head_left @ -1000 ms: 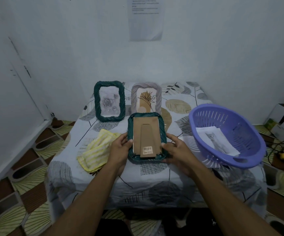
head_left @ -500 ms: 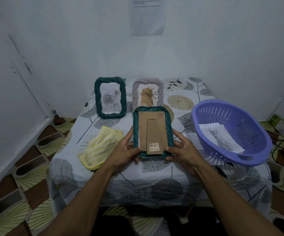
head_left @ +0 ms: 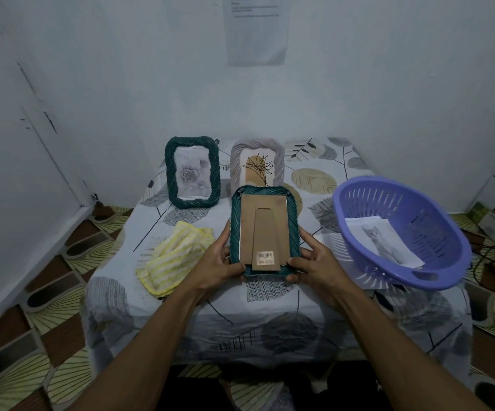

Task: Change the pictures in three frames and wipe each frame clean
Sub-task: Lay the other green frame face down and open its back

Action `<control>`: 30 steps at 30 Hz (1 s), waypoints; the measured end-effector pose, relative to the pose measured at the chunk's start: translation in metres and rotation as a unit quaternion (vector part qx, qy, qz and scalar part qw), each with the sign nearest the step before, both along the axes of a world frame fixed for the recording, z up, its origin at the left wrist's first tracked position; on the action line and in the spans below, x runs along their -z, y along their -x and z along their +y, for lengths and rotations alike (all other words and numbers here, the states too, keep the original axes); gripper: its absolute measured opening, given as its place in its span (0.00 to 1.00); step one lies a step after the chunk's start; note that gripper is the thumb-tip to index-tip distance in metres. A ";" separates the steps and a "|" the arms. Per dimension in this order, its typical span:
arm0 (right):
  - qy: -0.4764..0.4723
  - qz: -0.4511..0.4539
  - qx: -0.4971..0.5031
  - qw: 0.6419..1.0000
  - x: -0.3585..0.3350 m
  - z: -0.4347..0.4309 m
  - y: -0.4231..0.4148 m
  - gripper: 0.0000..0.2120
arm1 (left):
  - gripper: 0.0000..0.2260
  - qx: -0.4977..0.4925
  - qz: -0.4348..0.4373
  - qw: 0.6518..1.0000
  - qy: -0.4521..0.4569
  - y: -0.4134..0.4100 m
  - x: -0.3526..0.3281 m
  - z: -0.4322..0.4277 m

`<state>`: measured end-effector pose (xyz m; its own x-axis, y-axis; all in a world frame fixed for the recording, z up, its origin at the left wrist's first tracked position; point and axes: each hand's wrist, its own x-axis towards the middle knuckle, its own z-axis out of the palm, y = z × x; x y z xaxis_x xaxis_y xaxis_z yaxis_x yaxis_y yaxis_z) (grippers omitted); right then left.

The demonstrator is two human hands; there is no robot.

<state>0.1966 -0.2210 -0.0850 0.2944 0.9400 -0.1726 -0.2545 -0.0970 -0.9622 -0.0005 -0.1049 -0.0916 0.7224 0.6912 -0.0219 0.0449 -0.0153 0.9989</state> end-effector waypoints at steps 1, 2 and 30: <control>-0.001 -0.002 -0.002 1.000 0.000 0.000 0.000 0.38 | 0.44 0.007 -0.001 1.000 -0.004 0.000 0.000 0.001; -0.002 -0.003 -0.004 1.000 -0.001 0.000 0.000 0.38 | 0.44 0.012 -0.001 1.000 -0.006 0.000 -0.001 0.001; 0.143 -0.318 0.087 0.933 -0.001 0.011 -0.012 0.12 | 0.15 -0.131 0.247 0.909 -0.311 0.009 -0.006 0.014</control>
<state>0.2090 -0.2100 -0.0843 0.5670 0.8104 -0.1472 0.3239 -0.3837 -0.8648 -0.0094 -0.0907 -0.0859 0.5400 0.8274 0.1545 0.5680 -0.4938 0.6584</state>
